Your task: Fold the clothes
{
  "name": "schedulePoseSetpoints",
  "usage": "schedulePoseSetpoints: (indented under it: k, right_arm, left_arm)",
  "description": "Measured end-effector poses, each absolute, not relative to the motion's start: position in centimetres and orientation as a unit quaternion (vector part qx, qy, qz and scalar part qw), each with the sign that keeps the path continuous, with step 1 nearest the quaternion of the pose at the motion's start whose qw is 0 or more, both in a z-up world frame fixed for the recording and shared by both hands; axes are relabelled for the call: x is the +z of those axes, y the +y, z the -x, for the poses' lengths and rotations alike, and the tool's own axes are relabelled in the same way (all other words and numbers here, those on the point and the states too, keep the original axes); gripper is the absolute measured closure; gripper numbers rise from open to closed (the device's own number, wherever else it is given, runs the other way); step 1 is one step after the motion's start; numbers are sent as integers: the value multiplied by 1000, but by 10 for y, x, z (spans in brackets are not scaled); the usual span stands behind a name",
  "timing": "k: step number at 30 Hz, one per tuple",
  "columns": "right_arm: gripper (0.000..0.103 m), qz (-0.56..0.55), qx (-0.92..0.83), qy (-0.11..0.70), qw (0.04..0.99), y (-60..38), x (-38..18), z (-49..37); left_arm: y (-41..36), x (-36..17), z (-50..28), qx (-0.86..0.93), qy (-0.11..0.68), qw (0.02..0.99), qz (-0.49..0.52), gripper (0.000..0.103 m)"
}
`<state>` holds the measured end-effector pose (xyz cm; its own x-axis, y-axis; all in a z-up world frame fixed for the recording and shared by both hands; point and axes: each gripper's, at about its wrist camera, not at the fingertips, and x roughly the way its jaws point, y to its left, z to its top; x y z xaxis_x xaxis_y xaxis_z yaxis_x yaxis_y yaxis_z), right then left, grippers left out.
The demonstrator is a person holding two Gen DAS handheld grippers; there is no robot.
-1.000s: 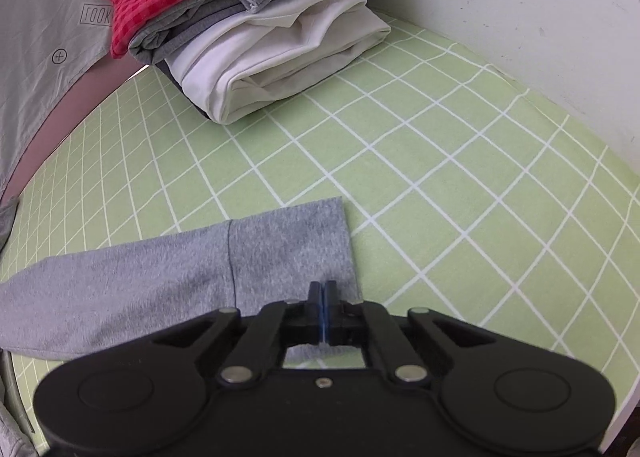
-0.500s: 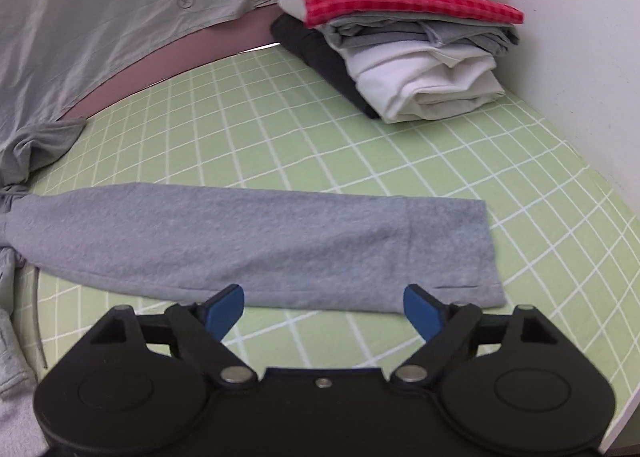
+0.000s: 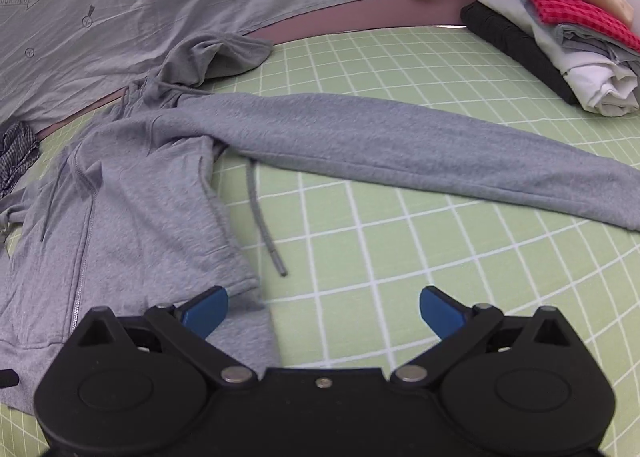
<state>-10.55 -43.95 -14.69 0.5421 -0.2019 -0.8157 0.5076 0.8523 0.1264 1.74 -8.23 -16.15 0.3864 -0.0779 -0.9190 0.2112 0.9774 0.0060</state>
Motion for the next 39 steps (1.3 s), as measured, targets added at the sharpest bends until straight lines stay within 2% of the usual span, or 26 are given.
schedulePoseSetpoints:
  k: [3, 9, 12, 13, 14, 15, 17, 18, 29, 39]
  right_arm:
    - [0, -179, -206, 441, 855, -420, -157, 98]
    - [1, -170, -235, 465, 836, -401, -171, 87]
    - [17, -159, -235, 462, 841, -395, -171, 86]
    - [26, -157, -231, 459, 843, -394, -170, 86]
    - [39, -157, -224, 457, 847, -393, -168, 86]
    - [48, -155, -217, 456, 849, -392, -166, 86]
    - [90, -150, -198, 457, 854, -391, -162, 87]
    - [95, -147, -183, 460, 857, -390, -161, 88]
    - [98, -85, -88, 469, 874, -379, -130, 151]
    - [98, -110, -60, 508, 852, -376, -149, 184]
  left_arm:
    - [-85, -165, -25, -127, 550, 822, -75, 33]
    - [-83, -165, -28, -159, 540, 822, -86, 46]
    - [-79, -162, -30, -159, 537, 825, -78, 65]
    - [-77, -161, -30, -158, 537, 826, -72, 75]
    - [-75, -160, -30, -156, 536, 827, -66, 82]
    - [-72, -159, -29, -154, 536, 828, -61, 85]
    - [-68, -157, -27, -150, 534, 830, -50, 89]
    - [-66, -155, -25, -147, 533, 832, -44, 90]
    - [-46, -125, 22, -127, 524, 842, -31, 94]
    - [-41, -149, 45, -72, 559, 825, -36, 93]
